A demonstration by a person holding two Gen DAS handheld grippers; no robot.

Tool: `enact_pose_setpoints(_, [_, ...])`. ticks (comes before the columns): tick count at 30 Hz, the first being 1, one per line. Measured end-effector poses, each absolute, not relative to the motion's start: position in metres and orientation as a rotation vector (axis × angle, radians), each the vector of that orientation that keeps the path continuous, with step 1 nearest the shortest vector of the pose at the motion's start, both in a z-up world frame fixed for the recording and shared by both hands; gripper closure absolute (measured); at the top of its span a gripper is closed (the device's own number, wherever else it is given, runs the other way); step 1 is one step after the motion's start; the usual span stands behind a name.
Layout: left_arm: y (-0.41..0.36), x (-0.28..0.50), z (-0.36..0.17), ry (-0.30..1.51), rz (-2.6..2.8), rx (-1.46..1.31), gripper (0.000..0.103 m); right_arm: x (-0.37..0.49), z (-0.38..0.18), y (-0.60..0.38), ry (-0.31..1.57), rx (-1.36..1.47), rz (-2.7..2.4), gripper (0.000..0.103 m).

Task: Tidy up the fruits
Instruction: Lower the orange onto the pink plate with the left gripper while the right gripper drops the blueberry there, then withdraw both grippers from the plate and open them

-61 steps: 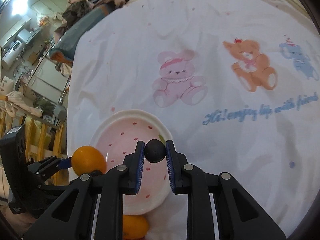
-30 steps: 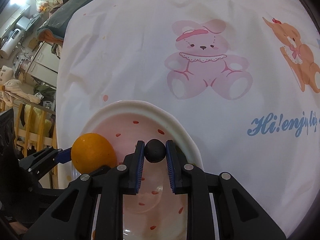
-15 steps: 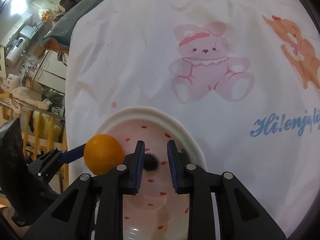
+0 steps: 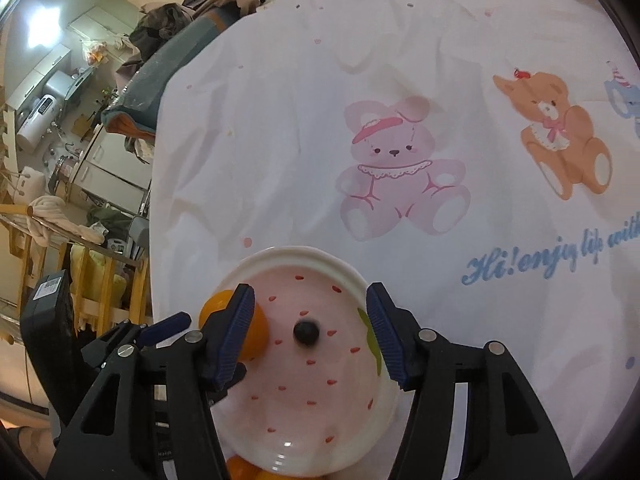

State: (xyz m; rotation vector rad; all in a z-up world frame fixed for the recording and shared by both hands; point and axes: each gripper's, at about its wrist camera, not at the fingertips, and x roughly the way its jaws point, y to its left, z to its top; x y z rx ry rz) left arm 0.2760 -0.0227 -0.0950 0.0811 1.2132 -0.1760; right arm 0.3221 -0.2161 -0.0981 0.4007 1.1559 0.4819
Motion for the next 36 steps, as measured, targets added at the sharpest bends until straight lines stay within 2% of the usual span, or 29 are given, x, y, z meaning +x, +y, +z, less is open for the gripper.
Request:
enact_pose_setpoints(5, [-0.016,0.263,-0.079,1.193,-0.150,0.037,0.019,0.304,-0.076,-0.222,1.119,0.417,0.479,0.036])
enact_pose_setpoints(7, [-0.014,0.256,-0.068,1.160,-0.119,0.033,0.019,0.298,-0.066,-0.222,1.094,0.393,0.478,0.024])
enact_pose_setpoints(9, [-0.012,0.246,-0.056,1.117,-0.094,0.040,0.019,0.287,-0.056,-0.225,1.064,0.378,0.471,0.019])
enact_pose_setpoints(23, [0.005,0.182,-0.024,1.054,-0.127,-0.065,0.019,0.214,-0.036,-0.245,1.025,0.395,0.428,0.016])
enact_pose_setpoints(25, [0.004,0.174,-0.021,1.051,-0.130,-0.073,0.013,0.203,-0.033,-0.248,1.015,0.400,0.420,0.015])
enact_pose_setpoints(26, [0.005,0.168,-0.020,1.046,-0.134,-0.087,0.006,0.199,-0.032,-0.249,1.011,0.407,0.422,0.014])
enact_pose_setpoints(27, [0.005,0.164,-0.018,1.041,-0.139,-0.100,0.004,0.195,-0.032,-0.251,1.009,0.413,0.423,0.014])
enact_pose_setpoints(36, [0.001,0.127,-0.017,1.040,-0.124,-0.100,0.004,0.161,-0.036,-0.259,1.024,0.440,0.393,0.014])
